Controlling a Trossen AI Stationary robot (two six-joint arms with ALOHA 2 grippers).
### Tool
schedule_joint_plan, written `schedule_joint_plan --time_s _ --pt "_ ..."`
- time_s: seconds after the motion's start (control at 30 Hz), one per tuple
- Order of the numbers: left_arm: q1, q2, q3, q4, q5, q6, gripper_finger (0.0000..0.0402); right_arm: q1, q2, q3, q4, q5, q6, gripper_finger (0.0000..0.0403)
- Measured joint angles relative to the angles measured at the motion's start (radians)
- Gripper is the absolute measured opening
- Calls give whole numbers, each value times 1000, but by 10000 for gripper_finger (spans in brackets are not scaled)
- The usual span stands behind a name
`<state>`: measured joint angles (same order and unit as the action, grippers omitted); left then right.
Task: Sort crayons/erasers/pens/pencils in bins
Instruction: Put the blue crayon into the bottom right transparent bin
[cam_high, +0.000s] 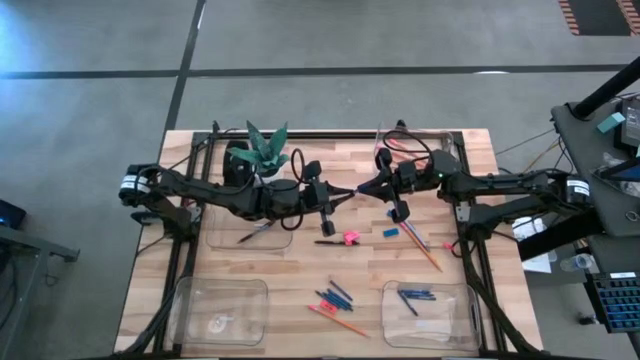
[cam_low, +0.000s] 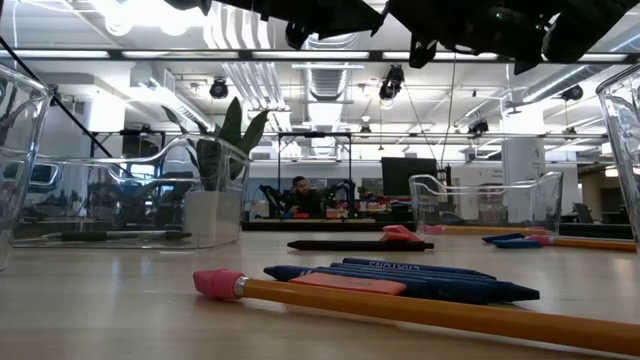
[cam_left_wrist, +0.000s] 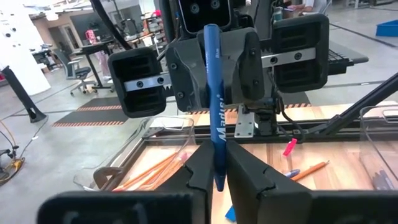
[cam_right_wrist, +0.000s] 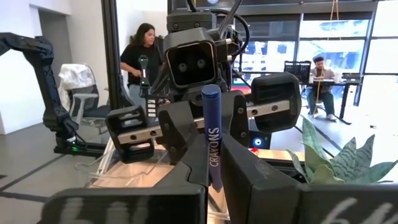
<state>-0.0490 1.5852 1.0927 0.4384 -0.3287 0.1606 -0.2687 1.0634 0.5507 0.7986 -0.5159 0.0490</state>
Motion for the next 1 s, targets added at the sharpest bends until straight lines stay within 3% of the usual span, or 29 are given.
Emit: schedule_joint_plan --time_s 0.43,0.57,0.67,0.8,1.0 --pt "2 0 -3 -25 -36 14 143 -27 -22 1 -65 -13 6 13" --pt "2 0 -5 -72 -128 10 168 -55 -47 74 -306 52 -36 12" --pt "2 0 -5 -124 -192 -8 177 -59 -55 179 -611 150 -84 12" --pt "4 0 -5 -216 -203 -122 180 -46 -42 328 -983 269 -65 12" --pt "4 0 -20 -349 -203 -264 180 32 -33 469 -1302 288 50 12"
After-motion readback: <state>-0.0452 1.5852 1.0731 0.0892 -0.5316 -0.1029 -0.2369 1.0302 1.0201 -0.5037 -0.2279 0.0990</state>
